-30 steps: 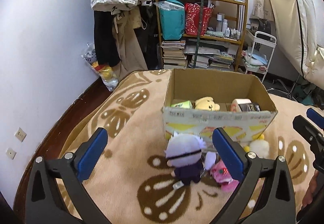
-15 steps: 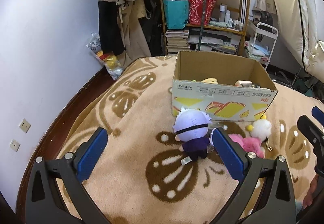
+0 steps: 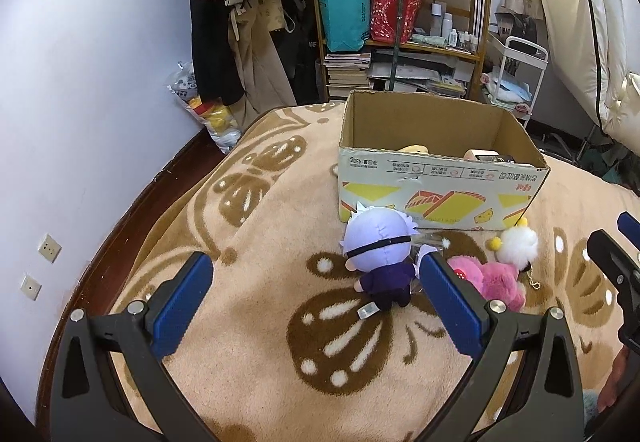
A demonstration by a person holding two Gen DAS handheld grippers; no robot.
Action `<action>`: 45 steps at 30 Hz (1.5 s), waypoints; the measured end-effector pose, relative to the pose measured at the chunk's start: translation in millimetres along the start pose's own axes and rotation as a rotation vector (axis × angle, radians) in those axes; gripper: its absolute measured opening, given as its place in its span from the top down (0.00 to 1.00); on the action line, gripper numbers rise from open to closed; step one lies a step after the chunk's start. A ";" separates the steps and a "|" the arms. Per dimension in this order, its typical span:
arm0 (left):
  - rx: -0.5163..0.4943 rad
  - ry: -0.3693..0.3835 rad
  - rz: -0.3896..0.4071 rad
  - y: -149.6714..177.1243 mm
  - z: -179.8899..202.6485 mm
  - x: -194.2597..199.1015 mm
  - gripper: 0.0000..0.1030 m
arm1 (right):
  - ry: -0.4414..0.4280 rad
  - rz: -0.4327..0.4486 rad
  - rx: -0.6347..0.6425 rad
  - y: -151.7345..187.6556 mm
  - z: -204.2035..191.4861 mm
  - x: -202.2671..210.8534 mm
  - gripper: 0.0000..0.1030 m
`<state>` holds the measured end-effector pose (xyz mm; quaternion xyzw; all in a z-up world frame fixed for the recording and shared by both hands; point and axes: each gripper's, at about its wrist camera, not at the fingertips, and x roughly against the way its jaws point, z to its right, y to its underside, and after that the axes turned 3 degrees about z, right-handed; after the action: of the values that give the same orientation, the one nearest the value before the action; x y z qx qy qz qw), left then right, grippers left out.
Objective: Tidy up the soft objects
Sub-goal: 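Withdraw both tools from the box toward the purple-haired doll and pink bear plush, then grasp the white-haired doll with the left tool while the right tool grasps the white chick plush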
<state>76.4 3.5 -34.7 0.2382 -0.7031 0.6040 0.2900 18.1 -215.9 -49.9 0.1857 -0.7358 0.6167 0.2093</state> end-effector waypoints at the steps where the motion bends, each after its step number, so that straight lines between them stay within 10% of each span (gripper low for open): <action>1: 0.000 0.002 -0.003 0.0 0.8 -1.6 0.01 | 0.001 -0.003 -0.001 0.5 0.6 -1.4 0.00; 45: -0.019 0.046 -0.292 10.1 40.1 -145.0 0.01 | 0.070 -0.275 -0.022 41.3 34.1 -137.3 0.00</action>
<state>168.9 -36.7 -146.9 0.3211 -0.6598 0.5541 0.3931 109.3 -240.3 -163.1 0.2607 -0.7023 0.5804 0.3192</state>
